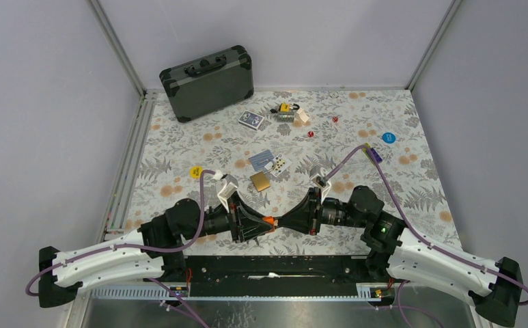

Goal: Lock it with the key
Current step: Lock the lock.

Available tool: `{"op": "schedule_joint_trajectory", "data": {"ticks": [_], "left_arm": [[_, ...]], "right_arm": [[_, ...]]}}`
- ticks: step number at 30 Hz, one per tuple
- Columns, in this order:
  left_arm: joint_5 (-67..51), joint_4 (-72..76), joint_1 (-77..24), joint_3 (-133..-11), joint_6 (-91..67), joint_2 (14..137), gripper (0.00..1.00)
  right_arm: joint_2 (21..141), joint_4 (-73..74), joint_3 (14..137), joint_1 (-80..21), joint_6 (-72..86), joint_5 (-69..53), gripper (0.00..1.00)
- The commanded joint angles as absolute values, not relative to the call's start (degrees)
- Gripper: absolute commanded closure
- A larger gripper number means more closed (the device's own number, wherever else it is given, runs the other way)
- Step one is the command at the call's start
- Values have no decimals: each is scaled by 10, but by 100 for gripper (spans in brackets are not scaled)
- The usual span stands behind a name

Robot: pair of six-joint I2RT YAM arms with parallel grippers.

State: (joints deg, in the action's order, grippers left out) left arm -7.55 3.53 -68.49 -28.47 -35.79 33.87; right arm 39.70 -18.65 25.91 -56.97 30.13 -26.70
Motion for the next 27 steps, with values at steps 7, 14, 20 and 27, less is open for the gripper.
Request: {"op": "schedule_joint_trajectory", "data": {"ticks": [7, 14, 20, 27], "left_arm": [[-85, 182, -687, -306, -366, 378, 100], [-82, 179, -687, -307, -366, 376, 100], [-80, 163, -687, -306, -361, 367, 100], [-64, 135, -688, -302, -357, 339, 100]], "right_arm": [[447, -240, 272, -582, 315, -326, 100], [446, -245, 271, -583, 313, -326, 100], [413, -223, 264, -583, 301, -292, 100], [360, -209, 253, -582, 294, -224, 100]]}}
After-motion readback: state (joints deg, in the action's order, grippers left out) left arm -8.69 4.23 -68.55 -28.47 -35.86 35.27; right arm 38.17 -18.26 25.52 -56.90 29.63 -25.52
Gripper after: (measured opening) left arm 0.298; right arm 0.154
